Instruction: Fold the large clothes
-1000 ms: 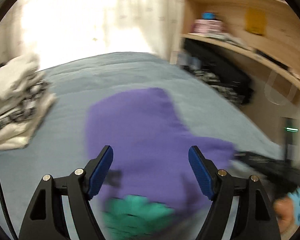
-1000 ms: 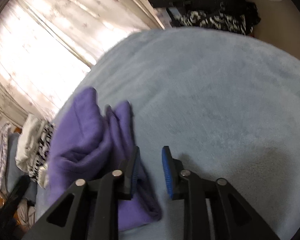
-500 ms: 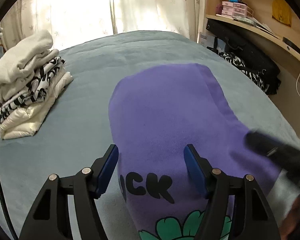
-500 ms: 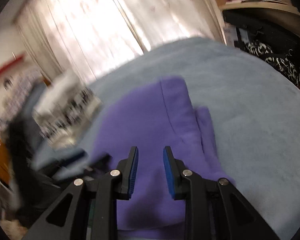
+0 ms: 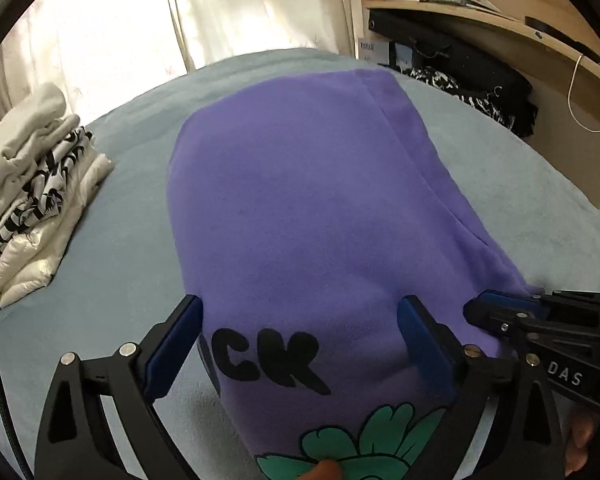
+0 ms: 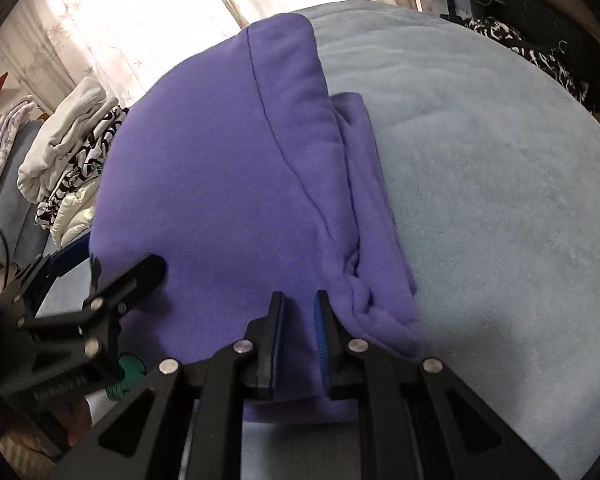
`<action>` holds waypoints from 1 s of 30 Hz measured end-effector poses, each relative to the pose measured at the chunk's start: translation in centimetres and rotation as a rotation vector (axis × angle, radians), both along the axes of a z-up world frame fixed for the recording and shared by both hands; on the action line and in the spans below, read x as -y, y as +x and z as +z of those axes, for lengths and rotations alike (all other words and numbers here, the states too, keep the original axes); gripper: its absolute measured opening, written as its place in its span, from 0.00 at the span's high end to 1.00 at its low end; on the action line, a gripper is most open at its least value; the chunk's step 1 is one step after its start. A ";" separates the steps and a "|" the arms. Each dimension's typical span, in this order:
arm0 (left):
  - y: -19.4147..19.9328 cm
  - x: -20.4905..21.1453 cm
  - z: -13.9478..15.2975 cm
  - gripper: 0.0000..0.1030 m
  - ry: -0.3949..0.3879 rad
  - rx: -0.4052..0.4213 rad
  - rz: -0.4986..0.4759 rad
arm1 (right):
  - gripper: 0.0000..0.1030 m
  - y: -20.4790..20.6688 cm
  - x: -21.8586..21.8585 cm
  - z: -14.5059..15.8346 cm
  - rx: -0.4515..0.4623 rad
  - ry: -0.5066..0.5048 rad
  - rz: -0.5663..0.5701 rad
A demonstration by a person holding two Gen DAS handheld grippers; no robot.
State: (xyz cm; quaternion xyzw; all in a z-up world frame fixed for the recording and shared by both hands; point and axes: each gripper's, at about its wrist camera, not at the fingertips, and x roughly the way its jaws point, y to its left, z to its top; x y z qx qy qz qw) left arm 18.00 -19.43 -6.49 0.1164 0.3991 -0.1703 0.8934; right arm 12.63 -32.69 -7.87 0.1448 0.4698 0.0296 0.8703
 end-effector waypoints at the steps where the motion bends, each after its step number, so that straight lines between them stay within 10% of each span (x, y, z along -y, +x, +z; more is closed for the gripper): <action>1: 0.0 0.0 0.0 0.07 -0.004 -0.002 0.000 | 0.87 0.0 0.0 -0.1 0.001 0.002 -0.002; 13: 2.6 -4.1 2.2 0.07 -0.176 -0.152 0.024 | 0.80 0.9 1.0 3.5 0.009 0.088 0.047; 20: 8.1 -7.8 3.6 0.06 -0.248 -0.182 0.145 | 0.35 5.9 3.2 7.8 0.134 0.117 -0.004; 30: 14.1 -7.2 2.0 0.01 -0.278 -0.236 0.201 | 0.35 18.5 4.8 2.4 0.004 0.285 -0.024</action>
